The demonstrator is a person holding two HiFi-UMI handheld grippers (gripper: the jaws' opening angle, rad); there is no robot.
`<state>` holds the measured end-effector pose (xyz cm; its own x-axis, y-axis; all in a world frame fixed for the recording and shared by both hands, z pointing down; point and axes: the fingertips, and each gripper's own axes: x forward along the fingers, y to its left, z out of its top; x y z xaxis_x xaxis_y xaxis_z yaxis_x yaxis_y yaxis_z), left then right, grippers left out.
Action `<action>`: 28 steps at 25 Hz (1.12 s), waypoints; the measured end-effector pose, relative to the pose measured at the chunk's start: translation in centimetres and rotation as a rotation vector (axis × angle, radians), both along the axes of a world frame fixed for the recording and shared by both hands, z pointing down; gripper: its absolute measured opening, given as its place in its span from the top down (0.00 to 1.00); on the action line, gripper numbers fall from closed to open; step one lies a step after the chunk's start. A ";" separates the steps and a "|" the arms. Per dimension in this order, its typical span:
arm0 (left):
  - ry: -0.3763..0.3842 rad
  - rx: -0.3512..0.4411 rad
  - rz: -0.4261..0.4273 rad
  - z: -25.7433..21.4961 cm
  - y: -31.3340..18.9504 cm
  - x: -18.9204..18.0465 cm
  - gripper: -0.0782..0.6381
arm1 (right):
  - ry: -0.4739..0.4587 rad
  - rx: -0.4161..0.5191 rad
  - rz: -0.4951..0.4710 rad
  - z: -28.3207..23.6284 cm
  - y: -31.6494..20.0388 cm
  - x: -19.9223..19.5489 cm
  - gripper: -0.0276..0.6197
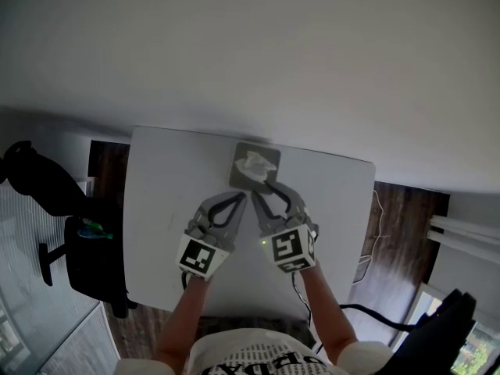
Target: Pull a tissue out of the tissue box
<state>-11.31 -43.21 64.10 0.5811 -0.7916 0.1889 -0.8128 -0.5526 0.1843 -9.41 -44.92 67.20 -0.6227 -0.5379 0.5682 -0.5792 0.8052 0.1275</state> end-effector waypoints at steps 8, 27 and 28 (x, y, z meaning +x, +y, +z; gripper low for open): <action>0.013 -0.029 -0.016 1.7 -0.7 -0.6 0.90 | 0.037 -0.041 0.019 2.3 -0.9 -0.1 0.77; -0.012 -0.049 -0.013 2.9 -0.4 -1.4 0.90 | 0.033 -0.121 0.060 4.2 -1.0 -1.0 0.94; -0.012 -0.053 -0.010 2.9 -0.3 -1.4 0.90 | 0.028 -0.126 0.063 4.2 -1.0 -1.0 0.94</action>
